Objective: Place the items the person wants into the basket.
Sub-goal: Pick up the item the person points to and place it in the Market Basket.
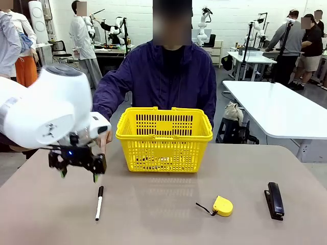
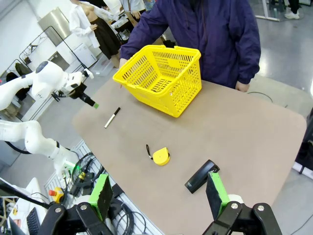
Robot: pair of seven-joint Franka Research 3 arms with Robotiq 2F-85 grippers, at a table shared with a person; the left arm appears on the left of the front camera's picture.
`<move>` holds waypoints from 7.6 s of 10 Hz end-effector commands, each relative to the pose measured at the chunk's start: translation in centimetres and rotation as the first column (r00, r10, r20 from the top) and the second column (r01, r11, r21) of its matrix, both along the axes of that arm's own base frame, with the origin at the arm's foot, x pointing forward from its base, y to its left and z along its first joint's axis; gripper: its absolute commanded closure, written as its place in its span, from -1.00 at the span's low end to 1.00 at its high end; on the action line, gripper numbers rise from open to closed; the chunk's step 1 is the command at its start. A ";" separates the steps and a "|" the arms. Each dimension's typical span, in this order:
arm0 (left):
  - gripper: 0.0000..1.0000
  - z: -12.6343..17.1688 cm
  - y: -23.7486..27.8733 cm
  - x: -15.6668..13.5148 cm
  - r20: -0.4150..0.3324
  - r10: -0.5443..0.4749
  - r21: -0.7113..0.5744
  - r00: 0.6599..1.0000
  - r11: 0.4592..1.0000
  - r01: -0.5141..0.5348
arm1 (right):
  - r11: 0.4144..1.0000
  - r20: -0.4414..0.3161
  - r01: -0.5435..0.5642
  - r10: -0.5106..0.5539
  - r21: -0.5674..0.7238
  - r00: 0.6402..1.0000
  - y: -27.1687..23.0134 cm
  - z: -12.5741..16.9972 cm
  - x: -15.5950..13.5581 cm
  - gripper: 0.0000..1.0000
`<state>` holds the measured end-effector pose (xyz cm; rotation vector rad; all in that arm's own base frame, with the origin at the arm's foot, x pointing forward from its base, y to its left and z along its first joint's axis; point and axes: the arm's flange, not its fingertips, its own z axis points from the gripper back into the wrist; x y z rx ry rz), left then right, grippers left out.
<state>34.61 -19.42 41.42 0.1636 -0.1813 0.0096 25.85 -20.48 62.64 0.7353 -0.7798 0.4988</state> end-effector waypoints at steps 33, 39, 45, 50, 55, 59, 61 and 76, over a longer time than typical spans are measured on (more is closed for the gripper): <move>1.00 -9.9 -0.1 4.1 -0.111 0.024 -0.215 0.993 0.975 -0.048 | 1.000 0.026 -0.008 0.007 0.024 1.000 0.1 -0.1 0.1 -1.00; 1.00 5.6 3.8 1.3 -0.019 -0.210 -0.140 0.977 0.969 0.206 | 1.000 0.026 -0.008 0.007 0.024 1.000 0.1 -0.1 0.1 -1.00; 1.00 14.6 4.7 -0.2 0.088 -0.171 -0.215 0.981 0.959 0.186 | 1.000 0.026 -0.008 0.007 0.024 1.000 0.1 -0.1 0.1 -1.00; 1.00 15.1 4.7 -0.2 0.086 -0.234 -0.197 0.968 0.949 0.247 | 1.000 0.026 -0.008 0.007 0.024 1.000 0.1 -0.1 0.1 -1.00; 0.76 19.8 0.0 11.4 0.055 -0.530 -0.112 0.846 0.839 0.533 | 1.000 0.026 -0.008 0.007 0.024 1.000 0.1 -0.1 0.1 -1.00; 0.76 19.1 -10.9 21.7 -0.050 -0.689 -0.070 0.723 0.724 0.686 | 1.000 0.026 -0.008 0.007 0.024 1.000 0.1 -0.1 0.1 -1.00; 0.76 16.8 -15.4 23.2 -0.068 -0.742 -0.009 0.667 0.669 0.744 | 1.000 0.026 -0.008 0.007 0.024 1.000 0.1 -0.1 0.1 -1.00; 0.76 2.2 -18.0 26.4 -0.161 -0.840 -0.085 0.518 0.534 0.841 | 1.000 0.026 -0.008 0.007 0.024 1.000 0.1 -0.1 0.1 -1.00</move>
